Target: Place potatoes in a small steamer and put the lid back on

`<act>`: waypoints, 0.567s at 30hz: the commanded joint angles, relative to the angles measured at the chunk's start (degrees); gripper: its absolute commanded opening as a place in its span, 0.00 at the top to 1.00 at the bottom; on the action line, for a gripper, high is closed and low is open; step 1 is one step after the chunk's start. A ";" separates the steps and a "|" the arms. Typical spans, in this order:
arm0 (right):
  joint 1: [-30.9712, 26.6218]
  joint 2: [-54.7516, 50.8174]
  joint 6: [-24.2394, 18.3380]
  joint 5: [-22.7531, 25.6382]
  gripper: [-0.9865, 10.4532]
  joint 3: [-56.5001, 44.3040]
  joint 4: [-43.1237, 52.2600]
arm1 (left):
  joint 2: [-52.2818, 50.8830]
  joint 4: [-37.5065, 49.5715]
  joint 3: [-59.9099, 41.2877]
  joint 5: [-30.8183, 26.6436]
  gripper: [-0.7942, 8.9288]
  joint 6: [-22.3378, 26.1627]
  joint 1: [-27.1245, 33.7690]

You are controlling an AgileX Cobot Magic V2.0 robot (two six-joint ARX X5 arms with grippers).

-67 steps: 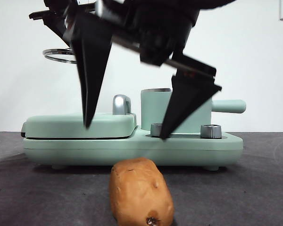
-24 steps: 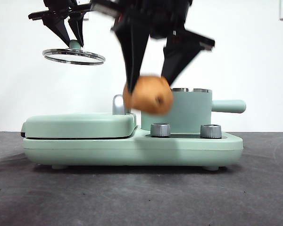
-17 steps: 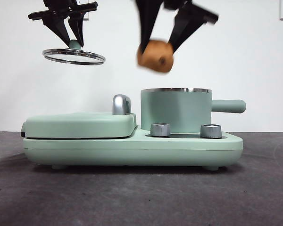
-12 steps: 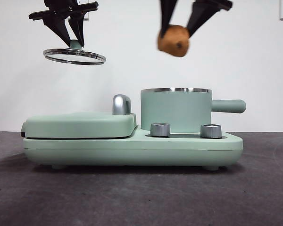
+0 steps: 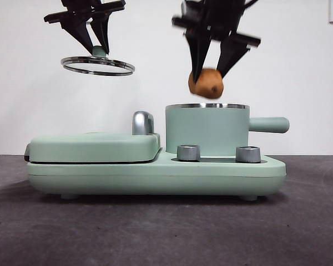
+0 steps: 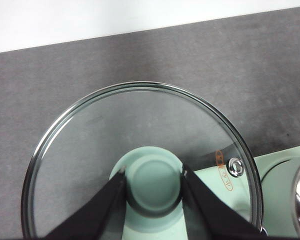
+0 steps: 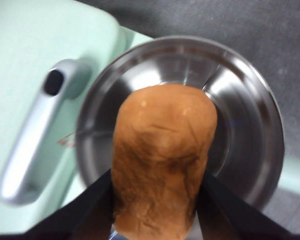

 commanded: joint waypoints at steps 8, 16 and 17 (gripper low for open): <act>0.07 7.04 -2.62 1.33 0.80 2.86 -0.17 | -0.17 1.18 2.45 0.09 0.91 -0.50 -1.05; -0.28 7.65 -2.86 1.31 0.69 2.82 -1.25 | -0.17 1.07 2.45 0.09 0.91 -0.50 -2.01; -0.39 7.67 -2.86 1.31 0.67 2.82 -1.44 | -0.17 1.05 2.45 0.09 0.91 -0.52 -2.12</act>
